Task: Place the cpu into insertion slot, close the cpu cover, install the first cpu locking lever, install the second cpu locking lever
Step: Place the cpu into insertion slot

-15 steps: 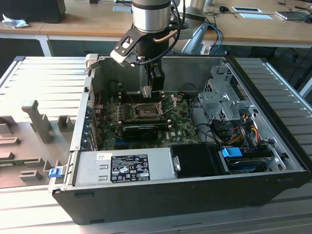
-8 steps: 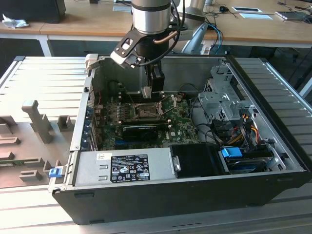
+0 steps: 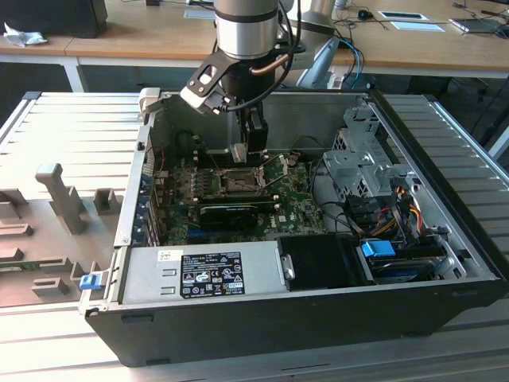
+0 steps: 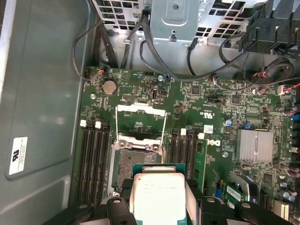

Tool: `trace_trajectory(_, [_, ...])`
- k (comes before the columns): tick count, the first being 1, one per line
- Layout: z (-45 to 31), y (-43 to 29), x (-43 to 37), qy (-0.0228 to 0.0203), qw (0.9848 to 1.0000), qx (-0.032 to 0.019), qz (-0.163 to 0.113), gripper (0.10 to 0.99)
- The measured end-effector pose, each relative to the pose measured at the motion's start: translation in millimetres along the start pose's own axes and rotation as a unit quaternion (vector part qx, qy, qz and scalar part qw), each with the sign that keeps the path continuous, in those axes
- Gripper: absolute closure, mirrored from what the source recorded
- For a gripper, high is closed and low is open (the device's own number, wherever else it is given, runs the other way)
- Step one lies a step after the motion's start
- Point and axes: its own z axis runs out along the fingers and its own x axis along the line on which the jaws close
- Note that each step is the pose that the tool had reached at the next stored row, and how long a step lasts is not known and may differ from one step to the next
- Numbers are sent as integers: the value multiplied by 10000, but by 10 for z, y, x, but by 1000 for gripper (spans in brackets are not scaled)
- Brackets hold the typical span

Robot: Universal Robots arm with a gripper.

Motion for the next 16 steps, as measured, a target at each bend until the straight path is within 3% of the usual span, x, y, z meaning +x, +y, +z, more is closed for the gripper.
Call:
trace_trajectory(5, [68, -5, 7, -1, 10000, 1, 5, 557])
trace_trajectory(16, [107, -9, 6, -3, 10000, -1, 41, 557])
